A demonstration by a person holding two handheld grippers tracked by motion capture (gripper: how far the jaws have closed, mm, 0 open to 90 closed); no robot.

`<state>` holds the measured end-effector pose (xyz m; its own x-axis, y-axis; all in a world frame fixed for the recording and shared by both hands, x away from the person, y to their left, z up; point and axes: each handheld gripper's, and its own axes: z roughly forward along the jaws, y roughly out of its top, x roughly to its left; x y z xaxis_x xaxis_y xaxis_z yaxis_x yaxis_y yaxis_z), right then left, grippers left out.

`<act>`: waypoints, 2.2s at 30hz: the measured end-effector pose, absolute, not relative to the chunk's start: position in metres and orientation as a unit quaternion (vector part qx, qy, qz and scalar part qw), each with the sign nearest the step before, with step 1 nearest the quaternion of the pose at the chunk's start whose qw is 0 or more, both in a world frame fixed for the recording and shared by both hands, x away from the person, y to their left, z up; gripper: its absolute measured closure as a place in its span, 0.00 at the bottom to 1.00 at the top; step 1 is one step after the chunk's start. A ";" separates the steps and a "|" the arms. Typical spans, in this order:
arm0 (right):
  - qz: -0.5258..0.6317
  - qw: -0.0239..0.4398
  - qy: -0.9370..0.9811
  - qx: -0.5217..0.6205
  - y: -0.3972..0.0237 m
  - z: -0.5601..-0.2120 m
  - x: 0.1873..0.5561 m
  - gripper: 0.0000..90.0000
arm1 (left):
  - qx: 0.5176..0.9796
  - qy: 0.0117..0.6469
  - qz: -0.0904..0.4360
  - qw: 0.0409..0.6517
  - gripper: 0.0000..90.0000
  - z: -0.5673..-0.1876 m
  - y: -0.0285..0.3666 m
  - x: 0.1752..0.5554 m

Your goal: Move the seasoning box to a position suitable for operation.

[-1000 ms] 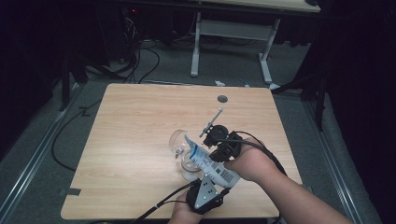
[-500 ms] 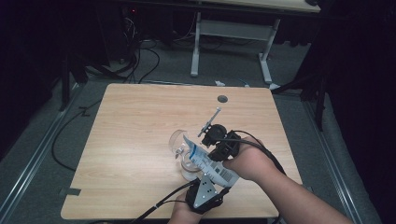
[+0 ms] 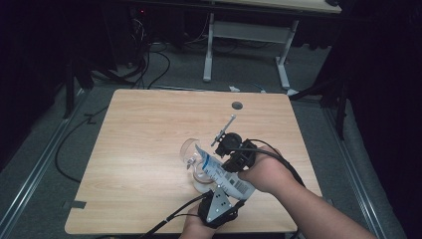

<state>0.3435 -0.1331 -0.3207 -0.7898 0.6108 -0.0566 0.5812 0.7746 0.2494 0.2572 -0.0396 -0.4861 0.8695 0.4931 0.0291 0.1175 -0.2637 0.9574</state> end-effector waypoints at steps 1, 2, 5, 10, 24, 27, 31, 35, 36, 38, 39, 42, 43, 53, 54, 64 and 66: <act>0.111 0.067 0.939 0.317 -0.133 -0.321 0.344 1.00 | 0.778 0.196 0.164 0.574 0.69 -0.486 -0.040 0.257; 0.112 0.067 0.939 0.317 -0.133 -0.321 0.343 1.00 | 0.778 0.196 0.164 0.574 0.69 -0.486 -0.040 0.257; 0.112 0.067 0.940 0.316 -0.133 -0.320 0.343 1.00 | 0.777 0.196 0.164 0.575 0.69 -0.486 -0.040 0.257; 0.112 0.067 0.940 0.316 -0.133 -0.320 0.343 1.00 | 0.777 0.196 0.165 0.575 0.69 -0.485 -0.039 0.257; 0.111 0.071 0.939 0.317 -0.133 -0.317 0.343 1.00 | 0.775 0.198 0.163 0.578 0.69 -0.483 -0.040 0.258; 0.112 0.072 0.939 0.317 -0.133 -0.317 0.343 1.00 | 0.775 0.198 0.163 0.577 0.69 -0.483 -0.040 0.258; 0.112 0.073 0.939 0.316 -0.133 -0.317 0.343 1.00 | 0.776 0.197 0.164 0.576 0.69 -0.483 -0.040 0.258; 0.113 0.073 0.939 0.316 -0.133 -0.317 0.343 1.00 | 0.776 0.196 0.164 0.576 0.69 -0.483 -0.040 0.258; 0.114 0.073 0.939 0.317 -0.134 -0.317 0.343 1.00 | 0.776 0.196 0.164 0.577 0.69 -0.483 -0.041 0.258; 0.114 0.074 0.939 0.316 -0.134 -0.317 0.343 1.00 | 0.776 0.196 0.164 0.577 0.69 -0.483 -0.041 0.258; 0.114 0.074 0.939 0.316 -0.134 -0.317 0.343 1.00 | 0.775 0.196 0.165 0.577 0.69 -0.482 -0.041 0.259; 0.115 0.075 0.939 0.316 -0.133 -0.316 0.343 1.00 | 0.775 0.197 0.165 0.578 0.69 -0.482 -0.041 0.259; 0.115 0.075 0.939 0.316 -0.133 -0.316 0.343 1.00 | 0.775 0.197 0.165 0.578 0.69 -0.482 -0.041 0.259; 0.112 0.075 0.939 0.315 -0.133 -0.317 0.344 1.00 | 0.775 0.197 0.164 0.577 0.69 -0.483 -0.041 0.259; 0.112 0.075 0.940 0.315 -0.133 -0.317 0.344 1.00 | 0.775 0.198 0.164 0.577 0.69 -0.482 -0.041 0.259; 0.112 0.077 0.939 0.314 -0.132 -0.316 0.344 1.00 | 0.775 0.199 0.162 0.578 0.69 -0.482 -0.041 0.260; 0.111 0.076 0.939 0.315 -0.132 -0.316 0.344 1.00 | 0.774 0.199 0.162 0.579 0.69 -0.482 -0.041 0.259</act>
<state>0.3443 -0.1318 -0.3164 -0.7899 0.6090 -0.0726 0.5751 0.7766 0.2571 0.2595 -0.0408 -0.4816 0.8686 0.4951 0.0203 0.1206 -0.2509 0.9605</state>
